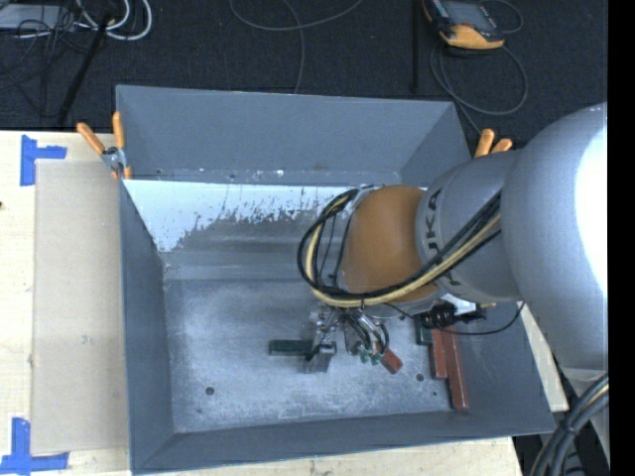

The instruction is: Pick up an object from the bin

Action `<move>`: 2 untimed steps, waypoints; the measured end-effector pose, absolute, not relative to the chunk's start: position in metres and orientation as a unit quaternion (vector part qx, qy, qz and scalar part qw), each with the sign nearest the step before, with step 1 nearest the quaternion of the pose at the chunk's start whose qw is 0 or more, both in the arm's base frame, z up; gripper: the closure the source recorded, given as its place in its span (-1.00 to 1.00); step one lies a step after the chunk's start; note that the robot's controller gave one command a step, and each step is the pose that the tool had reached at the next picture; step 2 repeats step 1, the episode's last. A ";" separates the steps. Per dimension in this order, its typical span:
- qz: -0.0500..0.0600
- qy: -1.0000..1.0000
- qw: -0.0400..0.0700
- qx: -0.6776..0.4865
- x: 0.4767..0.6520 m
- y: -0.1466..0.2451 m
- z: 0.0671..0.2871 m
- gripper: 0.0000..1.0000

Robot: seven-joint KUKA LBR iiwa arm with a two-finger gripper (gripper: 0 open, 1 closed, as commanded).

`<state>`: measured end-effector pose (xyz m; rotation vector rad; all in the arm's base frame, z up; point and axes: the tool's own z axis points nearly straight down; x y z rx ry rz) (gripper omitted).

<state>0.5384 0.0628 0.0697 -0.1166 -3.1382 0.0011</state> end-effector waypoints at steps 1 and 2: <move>0.000 -0.993 -0.004 0.119 0.549 0.064 0.208 1.00; 0.000 -0.993 -0.004 0.119 0.549 0.064 0.208 1.00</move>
Offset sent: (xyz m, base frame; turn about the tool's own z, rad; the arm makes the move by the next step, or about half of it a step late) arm 0.0091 0.0001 0.1353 -0.3133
